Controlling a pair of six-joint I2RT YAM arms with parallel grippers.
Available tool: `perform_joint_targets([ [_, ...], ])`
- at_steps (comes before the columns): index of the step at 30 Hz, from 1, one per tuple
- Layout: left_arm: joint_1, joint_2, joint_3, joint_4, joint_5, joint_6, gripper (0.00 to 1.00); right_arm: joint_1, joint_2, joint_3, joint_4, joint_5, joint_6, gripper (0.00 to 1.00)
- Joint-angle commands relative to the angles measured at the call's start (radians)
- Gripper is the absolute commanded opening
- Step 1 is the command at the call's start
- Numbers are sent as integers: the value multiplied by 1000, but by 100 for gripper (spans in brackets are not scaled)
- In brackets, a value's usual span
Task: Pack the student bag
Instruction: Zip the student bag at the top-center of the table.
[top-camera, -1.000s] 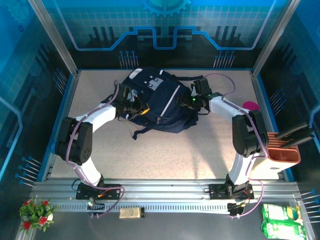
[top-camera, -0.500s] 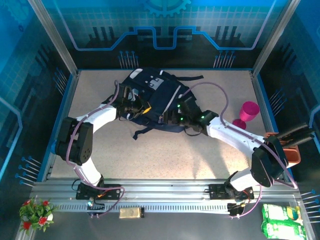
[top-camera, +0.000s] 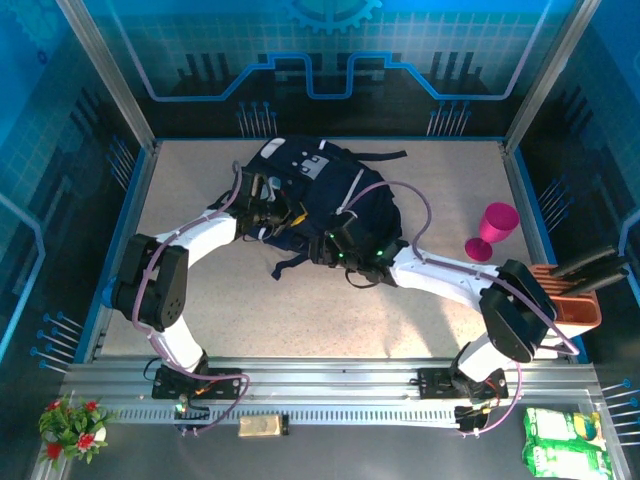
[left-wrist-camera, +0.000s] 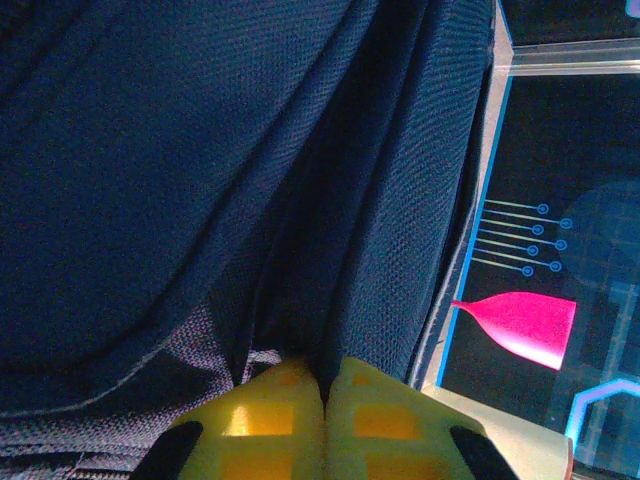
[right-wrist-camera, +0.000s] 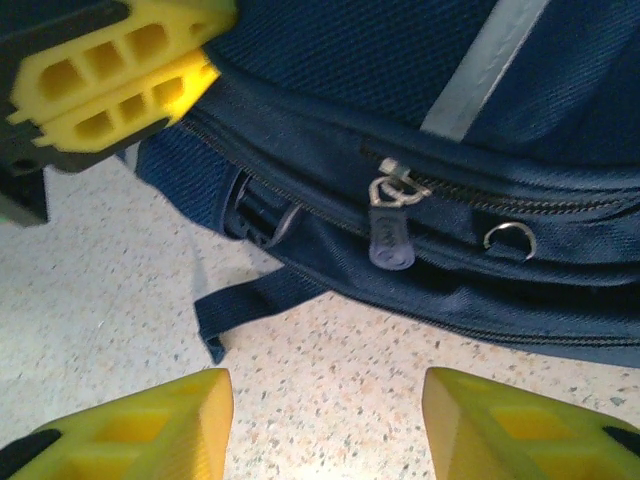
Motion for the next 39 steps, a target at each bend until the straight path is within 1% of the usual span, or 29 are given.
perform_joint_targets([
  [1, -23, -9, 3, 57, 70, -11, 0, 0, 45, 53, -6, 119, 10, 47],
  [4, -25, -5, 9, 56, 73, -13, 0, -10, 99, 122, -106, 177, 47, 42],
  [5, -24, -5, 9, 53, 74, -14, 0, -10, 110, 139, -126, 185, 50, 42],
  [11, -26, -9, 10, 47, 80, -11, 0, -12, 182, 203, -167, 164, 50, 39],
  [17, -27, -8, 6, 44, 88, -9, 0, -15, 263, 293, -236, 209, 52, 33],
  [22, -25, -10, 16, 23, 89, 13, 0, -22, 310, 357, -312, 238, 67, 24],
  [26, -21, -11, 26, -5, 71, 38, 0, -27, 283, 335, -334, 254, 66, 17],
  [32, 5, -8, 25, -10, 62, 45, 0, -50, 175, 208, -321, 269, 21, 11],
  [39, 21, 0, 38, -29, 66, 59, 0, -81, 61, 88, -299, 297, -49, 10],
])
